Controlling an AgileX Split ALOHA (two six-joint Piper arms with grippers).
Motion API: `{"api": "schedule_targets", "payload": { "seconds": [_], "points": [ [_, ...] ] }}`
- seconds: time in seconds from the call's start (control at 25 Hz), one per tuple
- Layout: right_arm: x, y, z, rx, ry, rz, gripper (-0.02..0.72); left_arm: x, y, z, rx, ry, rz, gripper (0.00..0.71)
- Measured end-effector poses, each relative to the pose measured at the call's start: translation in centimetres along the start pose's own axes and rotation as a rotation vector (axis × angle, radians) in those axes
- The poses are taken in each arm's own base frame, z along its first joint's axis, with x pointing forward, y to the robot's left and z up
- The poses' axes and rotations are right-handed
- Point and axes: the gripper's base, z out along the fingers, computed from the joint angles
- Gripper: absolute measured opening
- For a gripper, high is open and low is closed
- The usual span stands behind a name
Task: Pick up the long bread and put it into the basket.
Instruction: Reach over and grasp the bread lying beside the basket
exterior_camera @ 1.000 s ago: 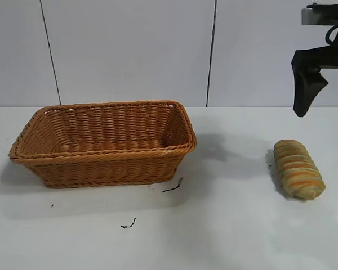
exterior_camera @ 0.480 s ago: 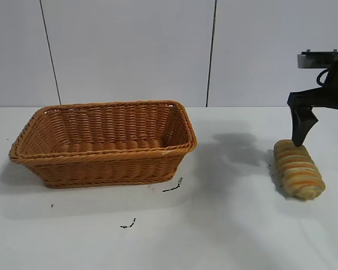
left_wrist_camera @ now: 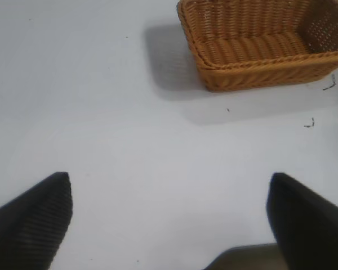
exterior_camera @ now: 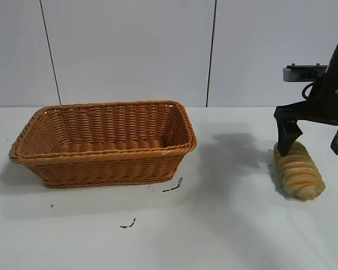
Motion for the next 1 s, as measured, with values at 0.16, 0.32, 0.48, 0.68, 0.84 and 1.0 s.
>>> {"api": "schedule_targets", "payload": {
  "seconds": [0.16,0.32,0.48,0.68,0.84,1.0],
  "points": [
    [0.0,0.0,1.2,-0.001,0.008,0.002,0.689,0.0,0.0,0.0,0.000,0.000,0.000,0.692],
    [0.2,-0.1,2.2,-0.003,0.035,0.000,0.689,0.0,0.0,0.0,0.000,0.000,0.000,0.692],
    [0.2,-0.1,2.2,-0.005,0.037,0.001,0.607,0.0,0.0,0.0,0.000,0.000,0.000,0.692],
    [0.2,-0.2,1.6,0.013,0.037,-0.026,0.187,0.0,0.0,0.0,0.000,0.000,0.000,0.692],
    [-0.5,-0.3,-1.1,0.040,-0.003,-0.057,0.143,0.0,0.0,0.0,0.000,0.000,0.000,0.692],
    [-2.0,-0.2,-5.5,0.043,-0.061,-0.059,0.139,0.0,0.0,0.0,0.000,0.000,0.000,0.692]
  ]
}}
